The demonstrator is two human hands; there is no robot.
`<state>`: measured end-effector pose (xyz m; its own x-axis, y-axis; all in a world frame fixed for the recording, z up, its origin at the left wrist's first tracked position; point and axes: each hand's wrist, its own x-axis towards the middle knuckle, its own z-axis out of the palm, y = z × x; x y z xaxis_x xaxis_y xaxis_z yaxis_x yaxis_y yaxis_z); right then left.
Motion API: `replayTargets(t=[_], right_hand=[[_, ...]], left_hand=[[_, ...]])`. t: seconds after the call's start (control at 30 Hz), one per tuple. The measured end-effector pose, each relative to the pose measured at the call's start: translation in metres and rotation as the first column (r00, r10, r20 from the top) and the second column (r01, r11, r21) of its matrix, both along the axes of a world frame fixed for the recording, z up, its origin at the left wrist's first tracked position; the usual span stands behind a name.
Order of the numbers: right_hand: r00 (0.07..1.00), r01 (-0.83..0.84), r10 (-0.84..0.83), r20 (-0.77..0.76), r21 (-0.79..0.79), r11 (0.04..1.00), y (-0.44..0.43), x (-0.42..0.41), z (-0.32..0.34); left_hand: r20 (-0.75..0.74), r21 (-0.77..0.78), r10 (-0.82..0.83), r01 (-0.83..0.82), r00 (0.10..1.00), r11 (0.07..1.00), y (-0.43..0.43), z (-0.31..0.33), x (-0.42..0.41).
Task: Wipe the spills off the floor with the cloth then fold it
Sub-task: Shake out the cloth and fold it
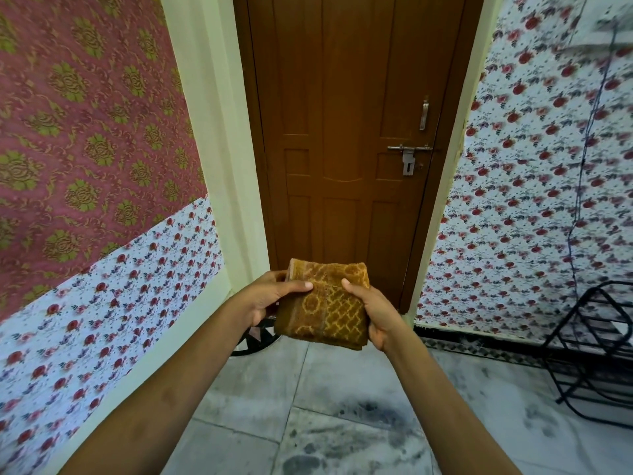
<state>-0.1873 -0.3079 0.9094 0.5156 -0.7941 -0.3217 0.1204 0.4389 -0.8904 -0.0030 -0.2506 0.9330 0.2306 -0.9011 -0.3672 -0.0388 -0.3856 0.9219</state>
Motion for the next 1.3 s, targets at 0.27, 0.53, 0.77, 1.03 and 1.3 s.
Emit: replayTargets(t=[0.27, 0.53, 0.77, 1.03, 1.3], right_hand=[[0.935, -0.315, 0.215, -0.281, -0.388, 0.866, -0.007, -0.009, 0.011], [0.962, -0.210, 0.138, -0.235, -0.314, 0.926, -0.006, -0.006, 0.010], [0.989, -0.041, 0.024, 0.147, 0.113, 0.993, 0.008, 0.001, -0.044], [0.973, 0.231, -0.232, -0.013, 0.169, 0.958, 0.014, 0.002, -0.086], [0.923, 0.381, -0.364, -0.123, 0.175, 0.908, -0.005, -0.079, -0.110]], left_hand=[[0.284, -0.178, -0.366, 0.424, 0.886, 0.888, -0.003, 0.014, 0.006], [0.221, -0.010, -0.435, 0.448, 0.873, 0.894, -0.001, 0.009, 0.005], [-0.373, -0.049, 0.003, -0.023, 0.928, 0.999, 0.004, -0.028, 0.004], [-0.398, 0.115, 0.096, -0.054, 0.913, 0.992, -0.007, -0.074, -0.008], [-0.376, 0.172, -0.003, 0.073, 0.927, 0.982, -0.037, -0.095, -0.085]])
